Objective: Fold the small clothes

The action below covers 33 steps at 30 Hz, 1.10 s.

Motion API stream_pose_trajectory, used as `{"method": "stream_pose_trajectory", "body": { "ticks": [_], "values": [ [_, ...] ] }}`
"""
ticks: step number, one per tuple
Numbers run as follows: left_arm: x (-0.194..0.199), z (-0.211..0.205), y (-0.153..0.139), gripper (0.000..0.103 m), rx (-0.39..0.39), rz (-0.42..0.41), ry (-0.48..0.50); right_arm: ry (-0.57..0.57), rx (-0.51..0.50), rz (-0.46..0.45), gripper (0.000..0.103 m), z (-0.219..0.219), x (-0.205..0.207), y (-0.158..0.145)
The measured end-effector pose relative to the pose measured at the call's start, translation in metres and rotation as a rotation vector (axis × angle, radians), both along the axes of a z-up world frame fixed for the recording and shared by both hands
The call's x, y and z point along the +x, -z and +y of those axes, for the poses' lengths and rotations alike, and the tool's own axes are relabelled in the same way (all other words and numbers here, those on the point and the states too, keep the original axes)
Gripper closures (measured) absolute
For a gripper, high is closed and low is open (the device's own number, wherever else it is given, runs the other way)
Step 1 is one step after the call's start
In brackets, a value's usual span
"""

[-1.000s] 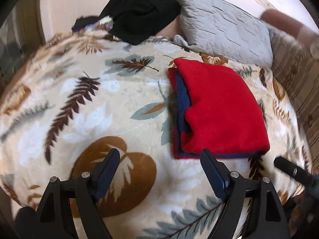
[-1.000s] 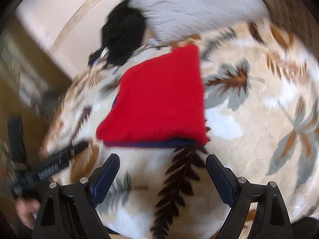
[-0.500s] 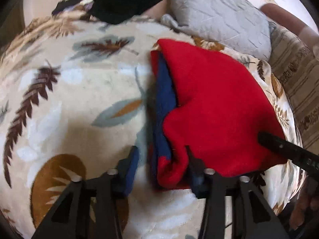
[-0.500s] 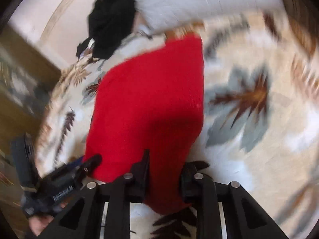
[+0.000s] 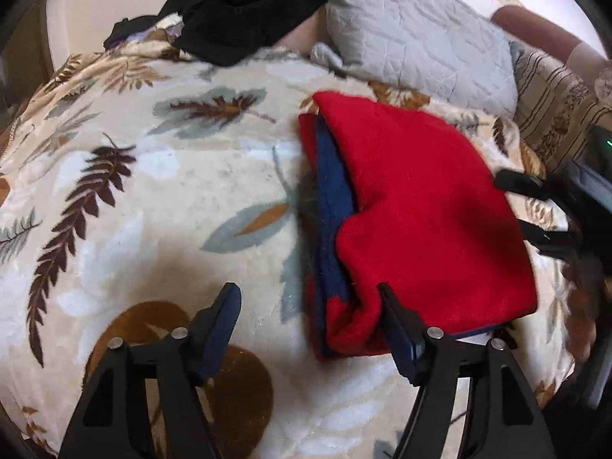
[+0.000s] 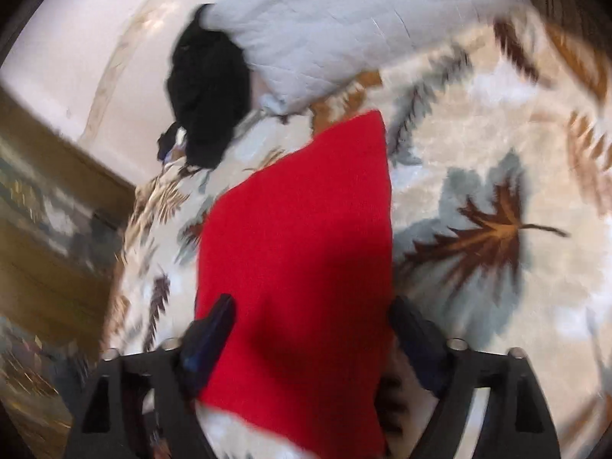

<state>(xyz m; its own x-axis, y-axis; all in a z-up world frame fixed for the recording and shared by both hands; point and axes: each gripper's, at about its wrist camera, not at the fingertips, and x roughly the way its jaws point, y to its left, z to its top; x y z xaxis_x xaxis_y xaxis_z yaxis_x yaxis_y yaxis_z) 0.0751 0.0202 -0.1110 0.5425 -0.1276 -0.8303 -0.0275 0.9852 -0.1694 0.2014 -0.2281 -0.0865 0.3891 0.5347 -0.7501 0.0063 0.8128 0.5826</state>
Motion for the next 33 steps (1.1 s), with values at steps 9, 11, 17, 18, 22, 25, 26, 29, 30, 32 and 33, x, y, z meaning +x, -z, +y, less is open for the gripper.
{"method": "stream_pose_trajectory", "body": {
  "ticks": [9,11,17,18,22,25,26,29,30,32,33],
  "values": [
    [0.009,-0.005,0.008,0.038,-0.005,0.026,0.016,-0.129,-0.328,-0.028,0.052,0.052,0.013,-0.007],
    [0.005,-0.006,0.003,0.038,-0.006,0.015,0.015,-0.069,-0.287,-0.043,0.037,0.042,0.009,-0.011],
    [-0.020,0.001,-0.015,0.036,0.018,-0.053,0.015,-0.064,-0.271,-0.221,0.035,0.045,-0.042,-0.065],
    [-0.025,0.003,-0.017,0.035,0.022,-0.061,0.012,-0.091,-0.227,-0.236,0.034,0.049,-0.052,-0.069],
    [-0.047,0.014,-0.023,0.032,0.031,-0.078,-0.015,-0.194,-0.175,-0.107,0.021,0.066,-0.055,-0.023],
    [-0.059,0.022,-0.027,0.032,0.032,-0.073,-0.025,-0.163,-0.200,-0.114,0.021,0.067,-0.062,-0.020],
    [-0.063,0.024,-0.028,0.030,0.038,-0.079,-0.034,-0.164,-0.193,-0.139,0.021,0.070,-0.067,-0.030],
    [-0.075,0.029,-0.035,0.020,0.049,-0.109,-0.079,-0.154,-0.219,-0.238,0.021,0.074,-0.089,-0.058],
    [-0.076,0.029,-0.037,0.020,0.054,-0.119,-0.085,-0.146,-0.238,-0.270,0.021,0.075,-0.100,-0.065],
    [-0.078,0.027,-0.043,0.020,0.073,-0.135,-0.093,-0.131,-0.274,-0.303,0.021,0.073,-0.121,-0.070],
    [-0.079,0.024,-0.046,0.020,0.089,-0.141,-0.093,-0.113,-0.297,-0.312,0.021,0.070,-0.133,-0.070]
  ]
}}
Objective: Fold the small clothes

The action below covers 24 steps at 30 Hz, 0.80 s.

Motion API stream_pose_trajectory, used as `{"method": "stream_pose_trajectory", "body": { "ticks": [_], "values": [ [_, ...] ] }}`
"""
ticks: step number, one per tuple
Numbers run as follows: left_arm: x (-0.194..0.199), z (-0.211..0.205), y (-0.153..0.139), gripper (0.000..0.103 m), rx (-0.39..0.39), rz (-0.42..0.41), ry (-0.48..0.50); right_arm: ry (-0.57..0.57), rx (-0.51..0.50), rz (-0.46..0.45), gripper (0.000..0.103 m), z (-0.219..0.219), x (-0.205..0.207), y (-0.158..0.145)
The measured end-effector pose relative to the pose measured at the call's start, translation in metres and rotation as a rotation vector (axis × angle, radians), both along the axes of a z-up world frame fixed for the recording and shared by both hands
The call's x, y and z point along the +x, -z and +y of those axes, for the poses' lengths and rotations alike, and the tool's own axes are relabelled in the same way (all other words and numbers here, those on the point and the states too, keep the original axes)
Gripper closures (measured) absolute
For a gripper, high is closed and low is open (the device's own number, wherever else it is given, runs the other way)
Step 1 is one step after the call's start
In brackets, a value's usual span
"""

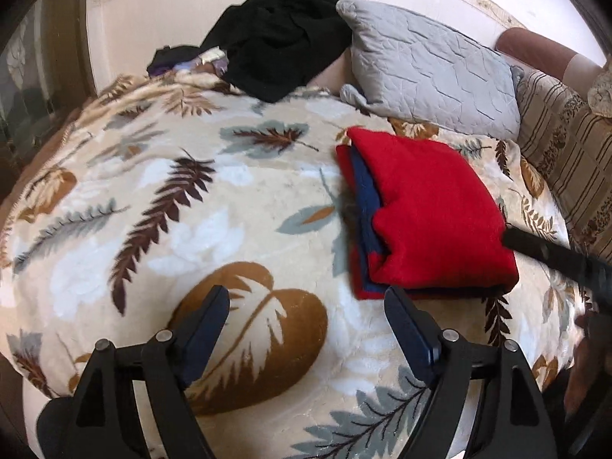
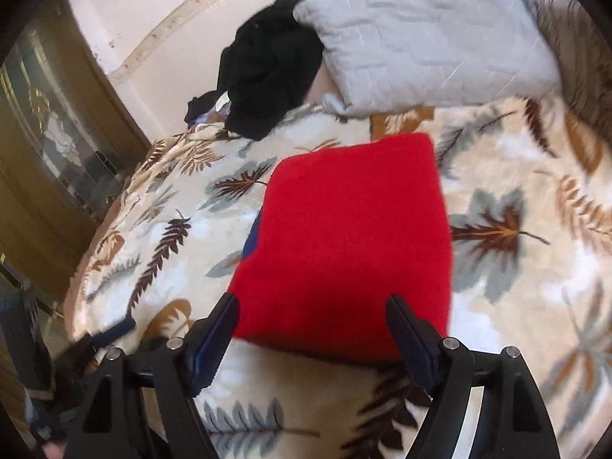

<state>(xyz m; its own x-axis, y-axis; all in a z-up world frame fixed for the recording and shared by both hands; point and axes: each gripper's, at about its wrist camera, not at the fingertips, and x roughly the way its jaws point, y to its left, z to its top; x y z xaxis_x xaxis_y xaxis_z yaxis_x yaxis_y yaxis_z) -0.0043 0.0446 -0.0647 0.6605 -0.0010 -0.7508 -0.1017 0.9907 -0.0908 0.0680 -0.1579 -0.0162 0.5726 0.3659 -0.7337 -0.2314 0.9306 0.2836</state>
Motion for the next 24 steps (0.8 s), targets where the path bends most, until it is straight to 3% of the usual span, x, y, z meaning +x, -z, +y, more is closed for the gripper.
{"method": "stream_pose_trajectory", "body": {
  "ticks": [2,4,5,12,24],
  "values": [
    [-0.004,-0.004,-0.006,0.017,0.031,-0.015,-0.001,0.033,-0.036,-0.017,0.018,-0.011,-0.022,0.001],
    [-0.008,-0.010,-0.011,0.010,0.071,-0.015,-0.008,0.060,-0.068,-0.019,0.004,-0.019,-0.039,0.008],
    [-0.010,-0.013,-0.013,0.010,0.085,-0.019,-0.010,0.069,-0.083,-0.018,0.002,-0.022,-0.049,0.011],
    [-0.012,-0.029,-0.020,0.010,0.114,-0.007,0.004,0.090,-0.125,-0.046,0.002,-0.025,-0.075,0.002],
    [-0.006,-0.046,-0.028,0.010,0.154,0.014,0.001,0.097,-0.163,-0.079,0.002,-0.016,-0.072,-0.012]
  ]
}}
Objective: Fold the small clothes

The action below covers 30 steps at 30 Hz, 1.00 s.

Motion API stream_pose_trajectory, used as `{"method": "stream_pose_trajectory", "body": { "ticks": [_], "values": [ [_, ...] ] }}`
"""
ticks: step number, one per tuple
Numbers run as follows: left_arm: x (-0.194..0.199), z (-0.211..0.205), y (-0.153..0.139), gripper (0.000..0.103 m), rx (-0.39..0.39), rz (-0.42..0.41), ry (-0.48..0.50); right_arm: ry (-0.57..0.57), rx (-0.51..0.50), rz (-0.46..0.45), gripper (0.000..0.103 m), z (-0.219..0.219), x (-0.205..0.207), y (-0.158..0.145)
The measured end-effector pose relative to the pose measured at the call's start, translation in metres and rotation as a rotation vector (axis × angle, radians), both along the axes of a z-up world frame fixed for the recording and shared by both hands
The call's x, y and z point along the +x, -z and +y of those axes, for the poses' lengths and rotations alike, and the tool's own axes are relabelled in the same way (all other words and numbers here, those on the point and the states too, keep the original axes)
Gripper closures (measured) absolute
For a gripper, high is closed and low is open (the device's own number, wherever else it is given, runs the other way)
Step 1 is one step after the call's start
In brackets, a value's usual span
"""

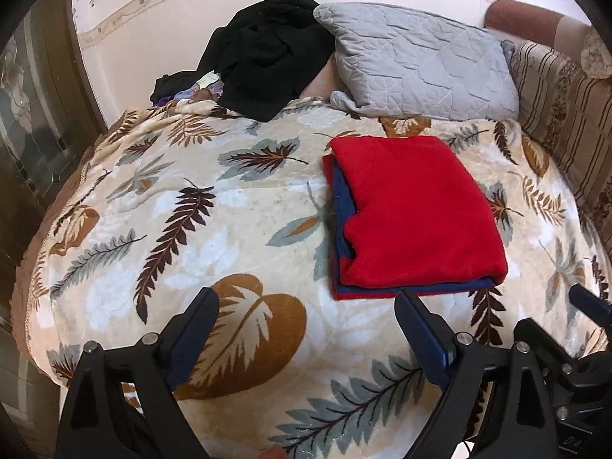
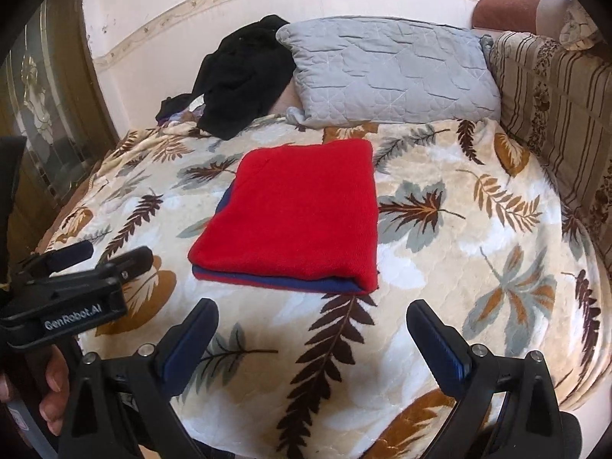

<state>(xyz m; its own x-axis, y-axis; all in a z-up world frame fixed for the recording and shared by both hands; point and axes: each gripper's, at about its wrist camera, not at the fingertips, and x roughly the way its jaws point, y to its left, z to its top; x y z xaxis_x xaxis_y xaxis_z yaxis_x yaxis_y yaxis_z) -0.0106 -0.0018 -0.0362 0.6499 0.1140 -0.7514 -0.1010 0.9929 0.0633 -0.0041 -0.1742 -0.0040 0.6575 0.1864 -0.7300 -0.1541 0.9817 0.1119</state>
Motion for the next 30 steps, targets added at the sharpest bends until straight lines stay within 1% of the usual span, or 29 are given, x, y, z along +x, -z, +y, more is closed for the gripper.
{"method": "stream_pose_trajectory", "body": {
  "ticks": [4,7,10,13,19,30],
  "values": [
    [0.003,-0.001,-0.001,0.010,-0.019,-0.011,0.001,0.006,-0.036,-0.008,0.002,-0.001,0.009,-0.002],
    [0.008,-0.001,-0.002,0.010,-0.013,-0.013,-0.009,0.002,-0.035,0.000,0.002,-0.003,0.015,-0.001],
    [0.013,0.001,-0.001,0.010,-0.033,-0.010,-0.017,-0.001,-0.042,0.012,0.002,-0.002,0.020,0.001],
    [0.018,0.000,0.000,0.010,-0.050,0.002,-0.005,-0.004,-0.049,0.017,0.002,-0.001,0.023,0.002],
    [0.020,-0.007,-0.006,0.010,-0.048,-0.020,0.009,0.001,-0.058,0.029,0.002,-0.001,0.027,0.003],
    [0.022,-0.009,-0.008,0.010,-0.045,-0.019,0.001,-0.008,-0.068,0.033,0.002,-0.002,0.029,0.003]
  ]
}}
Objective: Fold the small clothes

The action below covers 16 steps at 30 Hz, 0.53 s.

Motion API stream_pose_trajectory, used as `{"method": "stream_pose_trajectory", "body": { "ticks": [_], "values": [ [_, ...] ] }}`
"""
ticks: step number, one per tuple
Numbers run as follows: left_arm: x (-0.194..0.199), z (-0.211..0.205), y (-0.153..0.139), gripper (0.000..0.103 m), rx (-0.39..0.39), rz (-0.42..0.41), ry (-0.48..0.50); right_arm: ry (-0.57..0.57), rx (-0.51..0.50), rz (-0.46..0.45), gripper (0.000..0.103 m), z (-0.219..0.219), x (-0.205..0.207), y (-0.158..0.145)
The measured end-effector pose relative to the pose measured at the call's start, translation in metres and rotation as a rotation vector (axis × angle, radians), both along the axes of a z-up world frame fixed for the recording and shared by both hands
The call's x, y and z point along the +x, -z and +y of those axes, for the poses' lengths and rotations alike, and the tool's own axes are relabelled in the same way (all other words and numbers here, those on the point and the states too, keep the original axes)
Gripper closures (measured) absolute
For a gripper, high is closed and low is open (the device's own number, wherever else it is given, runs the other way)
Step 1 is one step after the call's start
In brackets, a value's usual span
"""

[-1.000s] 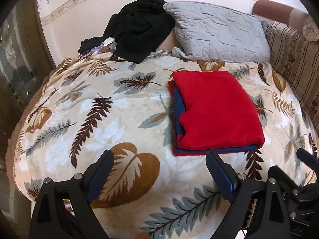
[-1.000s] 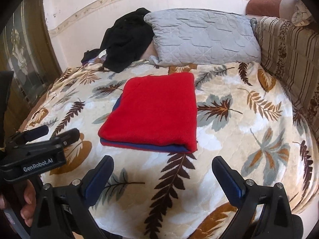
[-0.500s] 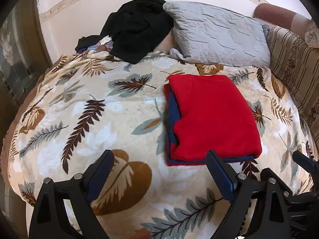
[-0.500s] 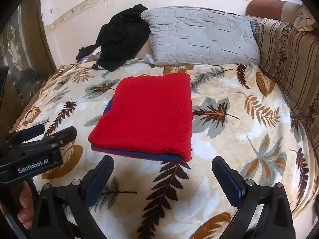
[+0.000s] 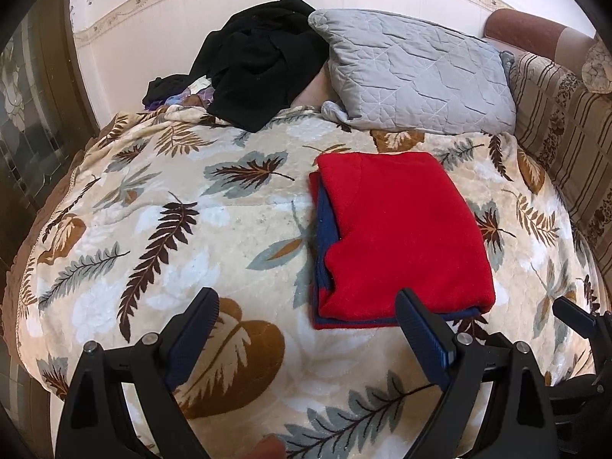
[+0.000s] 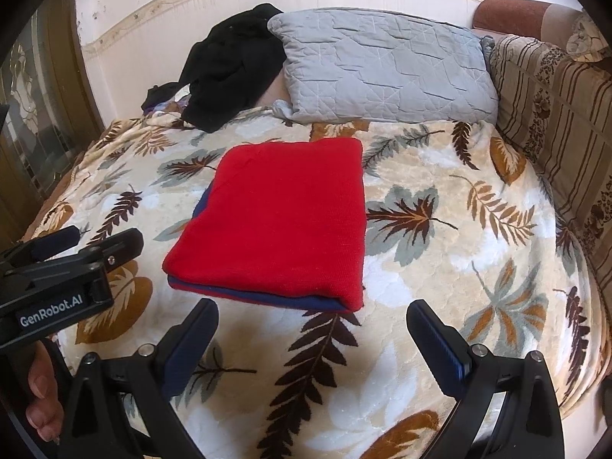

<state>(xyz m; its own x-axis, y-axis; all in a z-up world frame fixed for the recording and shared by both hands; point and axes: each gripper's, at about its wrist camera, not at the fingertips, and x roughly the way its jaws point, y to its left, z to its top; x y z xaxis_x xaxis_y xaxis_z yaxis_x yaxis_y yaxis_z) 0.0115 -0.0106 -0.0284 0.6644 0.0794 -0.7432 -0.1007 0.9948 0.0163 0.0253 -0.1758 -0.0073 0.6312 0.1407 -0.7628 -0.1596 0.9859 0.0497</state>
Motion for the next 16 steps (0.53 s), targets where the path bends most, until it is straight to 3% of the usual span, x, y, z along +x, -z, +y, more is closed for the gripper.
{"method": "stream_pose_trajectory", "body": {
  "ticks": [16],
  "values": [
    [0.004,-0.013,-0.012,0.010,-0.011,-0.044,0.068,-0.012,-0.001,-0.003,0.002,-0.001,0.009,-0.003]
  ]
}}
